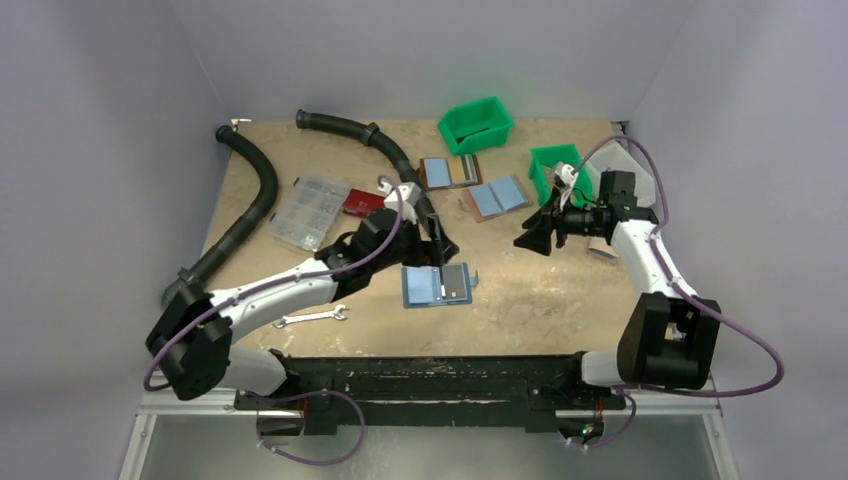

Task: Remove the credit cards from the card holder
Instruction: Move the card holder to the center of the board, then remove the credit card from the card holder.

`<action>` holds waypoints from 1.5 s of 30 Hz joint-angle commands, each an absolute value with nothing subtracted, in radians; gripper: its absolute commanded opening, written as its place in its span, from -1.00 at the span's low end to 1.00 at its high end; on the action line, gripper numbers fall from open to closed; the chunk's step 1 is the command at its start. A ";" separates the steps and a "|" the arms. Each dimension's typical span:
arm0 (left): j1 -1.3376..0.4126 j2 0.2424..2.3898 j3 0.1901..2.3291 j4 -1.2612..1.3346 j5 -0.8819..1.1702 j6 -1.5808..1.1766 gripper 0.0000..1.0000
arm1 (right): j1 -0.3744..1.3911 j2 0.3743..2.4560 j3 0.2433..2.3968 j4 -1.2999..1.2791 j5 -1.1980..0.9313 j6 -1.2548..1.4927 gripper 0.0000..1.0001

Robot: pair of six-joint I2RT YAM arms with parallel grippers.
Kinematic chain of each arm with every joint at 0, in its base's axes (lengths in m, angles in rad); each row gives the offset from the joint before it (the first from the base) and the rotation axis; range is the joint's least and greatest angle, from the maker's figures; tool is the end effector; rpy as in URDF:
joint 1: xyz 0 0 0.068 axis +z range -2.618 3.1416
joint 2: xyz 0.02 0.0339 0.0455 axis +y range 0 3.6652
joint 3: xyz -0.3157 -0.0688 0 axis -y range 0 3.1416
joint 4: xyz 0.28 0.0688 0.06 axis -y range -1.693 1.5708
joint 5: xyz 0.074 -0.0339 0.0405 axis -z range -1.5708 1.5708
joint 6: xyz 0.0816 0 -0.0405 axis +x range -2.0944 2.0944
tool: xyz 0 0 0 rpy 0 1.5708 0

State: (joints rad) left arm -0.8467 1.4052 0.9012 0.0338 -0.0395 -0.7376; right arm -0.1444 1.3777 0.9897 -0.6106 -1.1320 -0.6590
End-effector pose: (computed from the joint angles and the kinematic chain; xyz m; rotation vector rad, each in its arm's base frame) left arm 0.2547 -0.2831 0.2717 0.0924 2.1752 -0.9206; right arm 0.3077 0.0299 0.2816 -0.8832 1.8659 0.9532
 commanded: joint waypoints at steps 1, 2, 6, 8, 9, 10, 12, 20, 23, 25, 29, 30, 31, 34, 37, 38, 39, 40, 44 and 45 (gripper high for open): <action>-0.754 1.327 0.748 0.214 0.100 -0.772 0.76 | -0.078 1.384 0.971 -0.527 -1.112 -0.565 0.32; -0.735 1.320 0.727 0.226 0.139 -0.790 0.76 | -0.056 1.388 0.967 -0.516 -1.103 -0.552 0.31; -0.710 1.265 0.647 0.269 0.138 -0.821 0.73 | 0.037 1.405 0.959 -0.475 -1.056 -0.511 0.25; -0.710 1.228 0.614 0.292 0.112 -0.829 0.71 | 0.076 1.418 0.960 -0.465 -1.035 -0.503 0.22; -0.711 1.211 0.608 0.292 0.093 -0.828 0.71 | 0.095 1.424 0.964 -0.464 -1.024 -0.500 0.20; -0.710 1.197 0.605 0.286 0.071 -0.827 0.71 | 0.110 1.429 0.967 -0.463 -1.013 -0.498 0.18; -0.710 1.164 0.602 0.267 0.030 -0.826 0.71 | 0.140 1.437 0.972 -0.462 -0.989 -0.497 0.15; -0.710 0.995 0.592 0.243 -0.083 -0.775 0.96 | 0.177 1.425 0.996 -0.497 -0.916 -0.553 0.14; -0.709 0.973 0.585 0.233 -0.074 -0.771 1.00 | 0.179 1.415 1.004 -0.514 -0.913 -0.576 0.14; -0.709 0.967 0.584 0.216 -0.065 -0.771 1.00 | 0.179 1.404 1.005 -0.521 -0.910 -0.590 0.14; -0.709 0.938 0.524 0.272 -0.022 -0.800 1.00 | 0.182 1.381 1.006 -0.530 -0.905 -0.612 0.15; -0.710 0.930 0.505 0.296 -0.010 -0.815 1.00 | 0.182 1.378 1.005 -0.531 -0.905 -0.616 0.15; -0.710 0.923 0.486 0.313 -0.005 -0.832 1.00 | 0.182 1.373 1.005 -0.532 -0.905 -0.618 0.15; -0.710 0.905 0.434 0.359 -0.005 -0.881 1.00 | 0.182 1.357 1.003 -0.534 -0.908 -0.627 0.15; -0.709 0.888 0.381 0.440 0.018 -0.920 1.00 | 0.183 1.349 1.001 -0.535 -0.914 -0.632 0.15; -0.710 0.882 0.366 0.463 0.013 -0.932 1.00 | 0.183 1.346 0.999 -0.537 -0.915 -0.634 0.15; -0.709 0.875 0.358 0.479 0.008 -0.931 1.00 | 0.182 1.344 0.999 -0.538 -0.916 -0.638 0.15; -0.709 0.870 0.354 0.487 0.004 -0.921 1.00 | 0.182 1.342 0.997 -0.538 -0.917 -0.644 0.15; -0.710 0.884 0.404 0.427 0.015 -0.847 1.00 | 0.182 1.344 0.995 -0.547 -0.914 -0.667 0.16; -0.710 0.897 0.421 0.398 0.028 -0.829 1.00 | 0.182 1.346 0.994 -0.550 -0.912 -0.673 0.16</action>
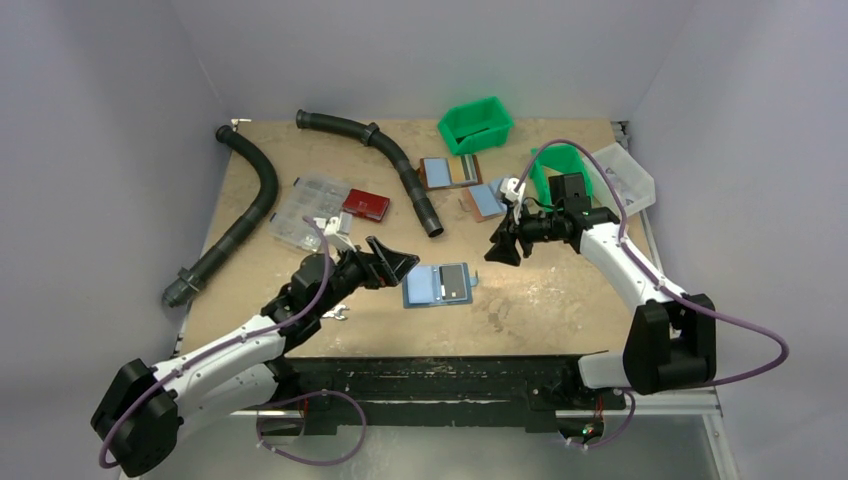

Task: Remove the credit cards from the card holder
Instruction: Remove the credit card from the card holder.

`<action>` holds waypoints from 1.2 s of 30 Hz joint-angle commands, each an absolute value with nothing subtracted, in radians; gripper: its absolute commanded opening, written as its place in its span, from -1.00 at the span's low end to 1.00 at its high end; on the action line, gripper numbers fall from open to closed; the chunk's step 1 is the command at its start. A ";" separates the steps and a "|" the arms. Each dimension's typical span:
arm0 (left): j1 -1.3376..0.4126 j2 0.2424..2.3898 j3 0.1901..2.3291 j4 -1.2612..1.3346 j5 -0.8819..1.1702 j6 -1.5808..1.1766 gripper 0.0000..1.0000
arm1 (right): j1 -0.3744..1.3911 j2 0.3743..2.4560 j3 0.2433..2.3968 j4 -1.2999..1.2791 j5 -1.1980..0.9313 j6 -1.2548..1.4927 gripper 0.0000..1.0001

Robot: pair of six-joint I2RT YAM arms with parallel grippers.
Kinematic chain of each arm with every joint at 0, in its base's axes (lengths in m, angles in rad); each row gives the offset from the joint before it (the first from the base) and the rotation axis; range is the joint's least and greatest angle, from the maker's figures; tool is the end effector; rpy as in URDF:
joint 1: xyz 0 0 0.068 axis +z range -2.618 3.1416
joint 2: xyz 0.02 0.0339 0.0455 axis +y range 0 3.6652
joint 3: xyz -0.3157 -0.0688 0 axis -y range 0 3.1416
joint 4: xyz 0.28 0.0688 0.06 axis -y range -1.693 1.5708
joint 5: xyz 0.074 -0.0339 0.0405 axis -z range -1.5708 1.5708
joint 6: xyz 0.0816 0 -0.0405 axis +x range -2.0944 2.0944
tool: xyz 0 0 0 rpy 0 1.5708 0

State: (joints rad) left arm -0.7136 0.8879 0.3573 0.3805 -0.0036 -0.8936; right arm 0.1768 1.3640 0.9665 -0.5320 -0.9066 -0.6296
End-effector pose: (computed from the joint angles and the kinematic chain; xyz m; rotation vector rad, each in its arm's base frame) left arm 0.1865 -0.1611 0.2452 -0.1711 1.8637 -1.1564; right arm 0.2948 0.1179 0.2698 -1.1849 1.8750 0.8762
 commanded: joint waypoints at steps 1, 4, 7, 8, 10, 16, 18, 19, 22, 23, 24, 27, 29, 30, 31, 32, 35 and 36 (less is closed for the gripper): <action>-0.709 0.912 0.438 0.372 0.038 -0.818 1.00 | 0.182 1.349 0.994 -0.552 -0.911 -0.678 0.16; -0.709 0.969 0.468 0.324 0.074 -0.798 1.00 | 0.183 1.360 0.990 -0.552 -0.916 -0.690 0.16; -0.710 1.018 0.465 0.344 0.132 -0.799 0.97 | 0.182 1.364 0.989 -0.558 -0.919 -0.705 0.16; -0.711 1.026 0.458 0.362 0.143 -0.801 0.96 | 0.182 1.364 0.989 -0.560 -0.919 -0.711 0.16; -0.712 1.034 0.445 0.403 0.144 -0.798 0.94 | 0.183 1.364 0.989 -0.566 -0.923 -0.725 0.16; -0.712 1.027 0.426 0.425 0.097 -0.799 0.94 | 0.183 1.370 0.985 -0.571 -0.922 -0.742 0.16; -0.716 1.023 0.418 0.430 0.101 -0.806 0.92 | 0.182 1.371 0.986 -0.570 -0.922 -0.741 0.16; -0.719 1.023 0.417 0.427 0.101 -0.811 0.92 | 0.183 1.373 0.988 -0.569 -0.922 -0.741 0.16; -0.728 1.037 0.413 0.428 0.095 -0.826 0.91 | 0.185 1.371 0.988 -0.566 -0.925 -0.733 0.16; -0.735 1.047 0.414 0.437 0.094 -0.829 0.91 | 0.189 1.372 0.989 -0.563 -0.923 -0.729 0.16; -0.744 1.060 0.414 0.447 0.092 -0.831 0.91 | 0.196 1.372 0.988 -0.558 -0.916 -0.723 0.16; -0.767 1.113 0.431 0.469 0.082 -0.832 0.87 | 0.228 1.377 0.984 -0.519 -0.869 -0.686 0.15; -0.775 1.153 0.450 0.469 0.082 -0.829 0.81 | 0.263 1.391 0.985 -0.495 -0.820 -0.656 0.15; -0.779 1.173 0.460 0.469 0.084 -0.827 0.77 | 0.282 1.401 0.986 -0.480 -0.788 -0.640 0.14; -0.784 1.190 0.466 0.469 0.084 -0.824 0.74 | 0.302 1.410 0.987 -0.460 -0.756 -0.614 0.09; -0.788 1.205 0.471 0.467 0.081 -0.822 0.70 | 0.319 1.420 0.989 -0.439 -0.722 -0.588 0.03; -0.798 1.241 0.469 0.469 0.051 -0.820 0.57 | 0.361 1.448 0.995 -0.388 -0.631 -0.520 -0.14; -0.803 1.248 0.465 0.469 0.033 -0.822 0.51 | 0.375 1.459 0.997 -0.378 -0.608 -0.501 -0.19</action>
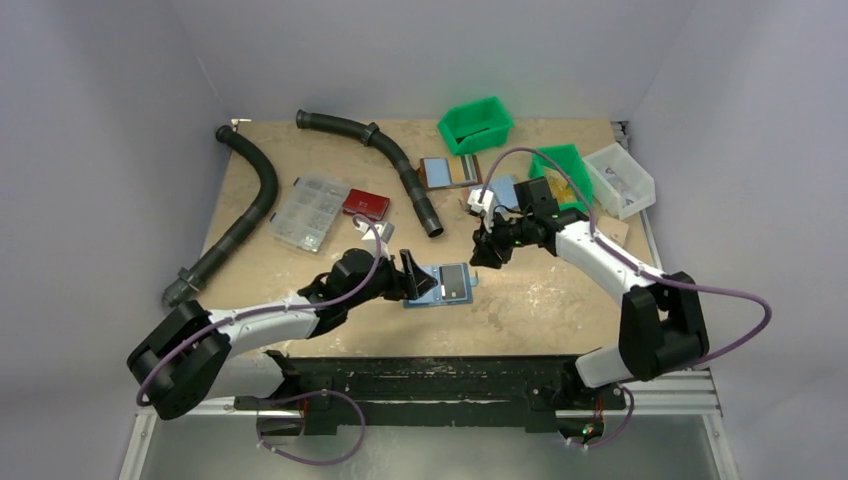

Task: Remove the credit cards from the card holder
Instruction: Remove the credit card from the card holder.

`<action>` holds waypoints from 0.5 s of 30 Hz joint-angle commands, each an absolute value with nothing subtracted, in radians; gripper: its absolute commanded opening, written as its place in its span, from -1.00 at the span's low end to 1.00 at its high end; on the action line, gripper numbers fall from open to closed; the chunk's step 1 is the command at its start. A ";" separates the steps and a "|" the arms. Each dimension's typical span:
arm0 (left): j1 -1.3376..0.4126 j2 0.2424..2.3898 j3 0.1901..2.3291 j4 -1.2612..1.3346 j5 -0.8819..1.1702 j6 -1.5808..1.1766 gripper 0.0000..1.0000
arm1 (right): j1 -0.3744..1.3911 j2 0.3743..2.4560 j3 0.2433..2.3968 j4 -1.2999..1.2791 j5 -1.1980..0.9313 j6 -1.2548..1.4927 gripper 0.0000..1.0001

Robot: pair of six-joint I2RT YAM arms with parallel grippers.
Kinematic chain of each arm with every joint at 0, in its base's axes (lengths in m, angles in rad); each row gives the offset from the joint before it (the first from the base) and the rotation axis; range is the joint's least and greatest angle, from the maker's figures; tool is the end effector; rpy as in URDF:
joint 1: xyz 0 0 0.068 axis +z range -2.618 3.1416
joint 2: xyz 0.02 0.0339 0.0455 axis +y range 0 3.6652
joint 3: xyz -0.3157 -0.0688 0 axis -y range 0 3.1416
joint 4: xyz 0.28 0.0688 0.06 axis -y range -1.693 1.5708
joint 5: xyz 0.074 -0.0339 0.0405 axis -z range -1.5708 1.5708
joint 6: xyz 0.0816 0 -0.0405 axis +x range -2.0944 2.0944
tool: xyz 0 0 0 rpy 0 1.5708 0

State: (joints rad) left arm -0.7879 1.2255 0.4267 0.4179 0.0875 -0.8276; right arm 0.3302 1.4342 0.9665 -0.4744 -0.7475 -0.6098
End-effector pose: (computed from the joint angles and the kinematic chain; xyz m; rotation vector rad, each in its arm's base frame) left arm 0.2035 -0.2146 0.1941 0.0208 2.1329 -1.1073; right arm 0.2967 0.1603 0.2453 -1.3098 1.9276 0.7931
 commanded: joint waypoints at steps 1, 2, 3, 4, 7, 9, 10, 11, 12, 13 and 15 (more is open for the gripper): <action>-0.807 1.256 0.464 0.468 0.015 -0.823 0.44 | 0.389 1.471 0.998 -0.367 -0.581 -0.489 -0.23; -0.812 1.265 0.466 0.464 0.004 -0.823 0.37 | 0.406 1.484 1.001 -0.361 -0.556 -0.479 -0.27; -0.815 1.275 0.472 0.453 -0.010 -0.820 0.30 | 0.431 1.503 1.004 -0.356 -0.534 -0.470 -0.31; -0.818 1.287 0.485 0.433 -0.032 -0.816 0.23 | 0.449 1.518 1.008 -0.353 -0.513 -0.463 -0.35; -0.834 1.320 0.541 0.368 -0.078 -0.794 0.05 | 0.492 1.561 1.024 -0.350 -0.454 -0.445 -0.49; -0.842 1.342 0.568 0.347 -0.102 -0.788 -0.08 | 0.507 1.579 1.026 -0.341 -0.425 -0.431 -0.58; -0.843 1.356 0.579 0.342 -0.108 -0.785 -0.16 | 0.512 1.585 1.027 -0.339 -0.416 -0.425 -0.61; -0.844 1.370 0.589 0.337 -0.116 -0.785 -0.21 | 0.516 1.592 1.026 -0.336 -0.405 -0.420 -0.63; -0.844 1.387 0.601 0.335 -0.120 -0.781 -0.30 | 0.519 1.596 1.025 -0.334 -0.396 -0.417 -0.65; -0.845 1.405 0.612 0.331 -0.124 -0.779 -0.33 | 0.522 1.601 1.025 -0.331 -0.386 -0.414 -0.68; -0.845 1.439 0.626 0.328 -0.129 -0.778 -0.41 | 0.528 1.613 1.025 -0.326 -0.369 -0.407 -0.72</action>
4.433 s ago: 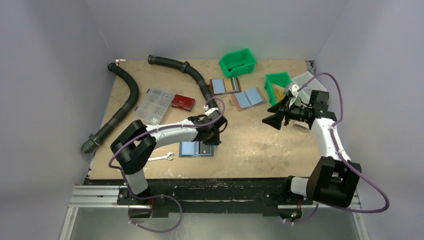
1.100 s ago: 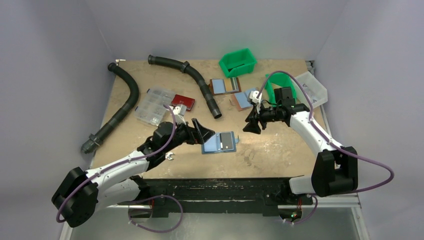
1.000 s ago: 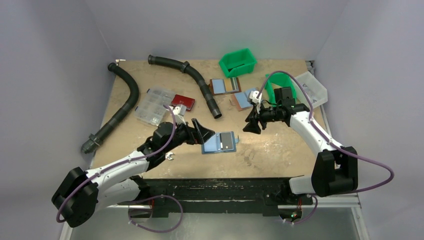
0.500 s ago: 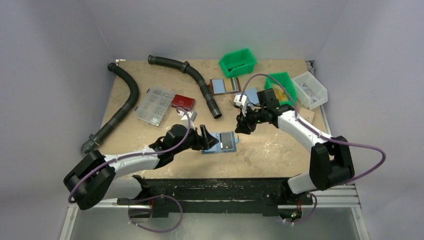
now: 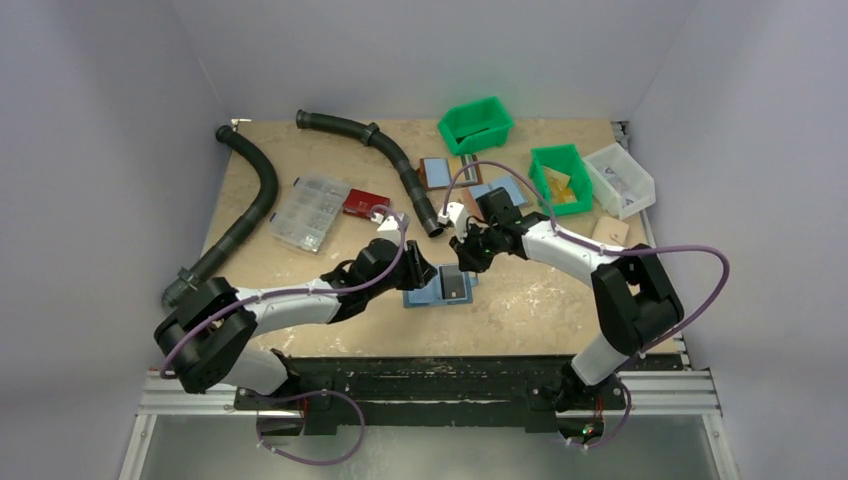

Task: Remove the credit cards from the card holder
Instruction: Remove the credit card from the card holder.

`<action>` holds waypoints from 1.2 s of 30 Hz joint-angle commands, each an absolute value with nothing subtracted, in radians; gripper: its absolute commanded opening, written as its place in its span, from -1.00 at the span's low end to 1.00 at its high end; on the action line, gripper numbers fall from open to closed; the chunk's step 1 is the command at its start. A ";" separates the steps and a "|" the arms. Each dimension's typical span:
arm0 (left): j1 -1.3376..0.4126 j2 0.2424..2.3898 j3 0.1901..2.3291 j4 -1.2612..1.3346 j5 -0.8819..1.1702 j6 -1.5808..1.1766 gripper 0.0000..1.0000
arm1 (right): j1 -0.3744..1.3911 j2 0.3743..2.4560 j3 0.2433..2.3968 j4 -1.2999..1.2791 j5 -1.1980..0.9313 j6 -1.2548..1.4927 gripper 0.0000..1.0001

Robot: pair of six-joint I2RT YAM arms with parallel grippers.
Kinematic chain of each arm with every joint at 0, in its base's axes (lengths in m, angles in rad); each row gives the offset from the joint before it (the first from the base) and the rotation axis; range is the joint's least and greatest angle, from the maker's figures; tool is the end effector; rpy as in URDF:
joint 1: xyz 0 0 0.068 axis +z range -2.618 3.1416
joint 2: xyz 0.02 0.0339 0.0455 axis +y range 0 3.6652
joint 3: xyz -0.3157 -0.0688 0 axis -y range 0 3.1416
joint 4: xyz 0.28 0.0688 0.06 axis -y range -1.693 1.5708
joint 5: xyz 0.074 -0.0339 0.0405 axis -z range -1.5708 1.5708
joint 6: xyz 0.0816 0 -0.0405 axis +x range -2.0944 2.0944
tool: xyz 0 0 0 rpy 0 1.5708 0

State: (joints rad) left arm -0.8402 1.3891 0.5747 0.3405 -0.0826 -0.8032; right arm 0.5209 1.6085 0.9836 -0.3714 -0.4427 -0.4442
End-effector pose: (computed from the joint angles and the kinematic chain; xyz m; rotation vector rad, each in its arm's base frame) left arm 0.2299 -0.2465 0.1907 -0.0147 2.1773 -0.9126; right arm 0.3073 0.2166 0.1898 -1.3198 2.1578 0.5961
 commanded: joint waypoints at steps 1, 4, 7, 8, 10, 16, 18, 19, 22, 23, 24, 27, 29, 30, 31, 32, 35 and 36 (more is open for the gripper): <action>-0.845 1.454 0.631 0.329 -0.129 -0.780 -0.43 | 0.530 1.619 1.025 -0.328 -0.362 -0.407 -0.73; -0.847 1.496 0.644 0.337 -0.125 -0.783 -0.47 | 0.542 1.636 1.028 -0.329 -0.345 -0.405 -0.75; -0.847 1.526 0.655 0.348 -0.109 -0.783 -0.47 | 0.548 1.651 1.029 -0.333 -0.336 -0.403 -0.77; -0.847 1.531 0.658 0.351 -0.101 -0.781 -0.47 | 0.552 1.655 1.031 -0.333 -0.333 -0.403 -0.78; -0.849 1.539 0.664 0.354 -0.089 -0.778 -0.46 | 0.554 1.658 1.033 -0.337 -0.325 -0.403 -0.79; -0.850 1.555 0.666 0.369 -0.064 -0.777 -0.45 | 0.555 1.666 1.045 -0.370 -0.323 -0.432 -0.80; -0.851 1.563 0.667 0.376 -0.058 -0.778 -0.44 | 0.555 1.670 1.050 -0.383 -0.331 -0.443 -0.80; -0.851 1.568 0.667 0.379 -0.053 -0.778 -0.44 | 0.555 1.673 1.051 -0.387 -0.332 -0.446 -0.81; -0.853 1.586 0.674 0.382 -0.045 -0.775 -0.43 | 0.555 1.680 1.054 -0.393 -0.330 -0.450 -0.81; -0.853 1.592 0.677 0.383 -0.043 -0.774 -0.42 | 0.555 1.681 1.055 -0.396 -0.329 -0.450 -0.81; -0.853 1.598 0.679 0.384 -0.041 -0.774 -0.42 | 0.554 1.683 1.055 -0.398 -0.328 -0.450 -0.81; -0.853 1.611 0.681 0.393 -0.033 -0.776 -0.41 | 0.556 1.691 1.057 -0.404 -0.330 -0.453 -0.81; -0.853 1.615 0.682 0.396 -0.030 -0.777 -0.40 | 0.557 1.697 1.060 -0.409 -0.330 -0.455 -0.81; -0.853 1.615 0.683 0.396 -0.029 -0.778 -0.39 | 0.556 1.700 1.061 -0.411 -0.330 -0.455 -0.81; -0.853 1.615 0.684 0.394 -0.028 -0.778 -0.39 | 0.557 1.702 1.063 -0.414 -0.330 -0.455 -0.81; -0.854 1.617 0.684 0.394 -0.026 -0.778 -0.38 | 0.556 1.704 1.063 -0.415 -0.330 -0.456 -0.82; -0.853 1.619 0.687 0.394 -0.022 -0.778 -0.37 | 0.557 1.708 1.064 -0.417 -0.333 -0.455 -0.82; -0.854 1.622 0.689 0.394 -0.021 -0.778 -0.36 | 0.556 1.709 1.064 -0.417 -0.334 -0.455 -0.82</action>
State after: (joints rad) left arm -0.8474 1.6085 0.6506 0.3450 -0.0341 -0.7921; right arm 0.5499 1.7142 1.0229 -0.4065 -0.3309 -0.4397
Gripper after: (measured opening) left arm 0.314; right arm 0.098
